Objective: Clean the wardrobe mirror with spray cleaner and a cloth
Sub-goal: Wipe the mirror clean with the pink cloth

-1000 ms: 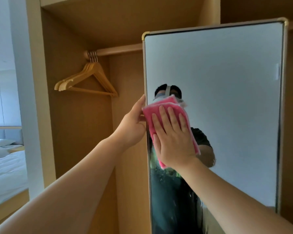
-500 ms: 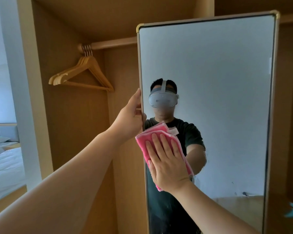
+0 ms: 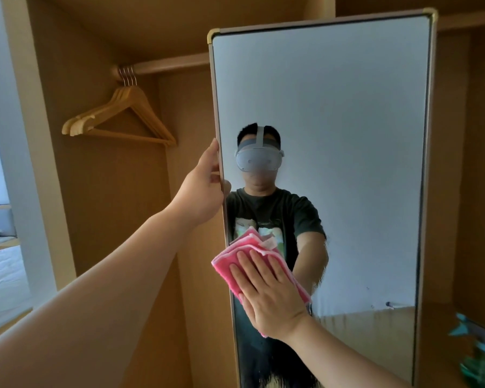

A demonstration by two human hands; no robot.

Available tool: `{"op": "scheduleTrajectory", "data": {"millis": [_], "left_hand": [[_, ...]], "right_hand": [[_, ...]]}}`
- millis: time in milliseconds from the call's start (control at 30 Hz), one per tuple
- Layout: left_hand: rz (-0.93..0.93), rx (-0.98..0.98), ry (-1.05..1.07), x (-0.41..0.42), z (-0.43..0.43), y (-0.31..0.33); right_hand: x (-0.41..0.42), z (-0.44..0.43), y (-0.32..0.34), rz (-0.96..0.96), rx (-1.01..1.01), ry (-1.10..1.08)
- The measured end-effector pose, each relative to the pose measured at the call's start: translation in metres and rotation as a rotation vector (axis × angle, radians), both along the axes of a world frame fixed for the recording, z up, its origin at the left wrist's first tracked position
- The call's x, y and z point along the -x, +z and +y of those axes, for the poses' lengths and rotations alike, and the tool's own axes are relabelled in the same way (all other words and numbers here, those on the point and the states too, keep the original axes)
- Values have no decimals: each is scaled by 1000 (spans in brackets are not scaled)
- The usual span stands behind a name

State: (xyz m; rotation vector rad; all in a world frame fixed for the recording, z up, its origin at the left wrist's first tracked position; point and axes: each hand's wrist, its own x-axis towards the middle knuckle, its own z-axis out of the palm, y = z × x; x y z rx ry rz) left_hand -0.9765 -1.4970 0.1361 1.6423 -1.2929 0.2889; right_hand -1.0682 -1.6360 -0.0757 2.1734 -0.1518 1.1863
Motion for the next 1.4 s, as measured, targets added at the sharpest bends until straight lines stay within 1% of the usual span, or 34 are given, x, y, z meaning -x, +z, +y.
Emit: {"op": "scheduleTrajectory", "data": {"millis": [200,400,633,700,733,933,1033,1200,1333,1400], "left_hand": [[-11,-2,6,-2,-1,0],[-1,-3,2,0,-2,0],[89,81,-78,2,-4,-4],[172,80,-79,1,-4,-13],[206,67,-77,0,-3,-20],[239,-79,-63,-5,5,-72],[280,-101,-82,-11,5,-90],[307,-103,-140,-17,3,-103],[334,-105,-184,-18,6,-105],[322,-109,-179,-19,7,-105]], "right_hand": [[7,-3,13,16,17,12],[17,-11,40,21,34,11],[34,-24,105,-96,25,-34],[38,-25,111,-107,31,-39],[38,-26,111,-104,34,-40],[35,-25,110,-92,42,-84],[32,-26,107,-94,49,-81],[26,-28,99,-146,34,-71],[12,-21,73,-185,-9,-63],[3,-15,57,-173,-17,-37]]}}
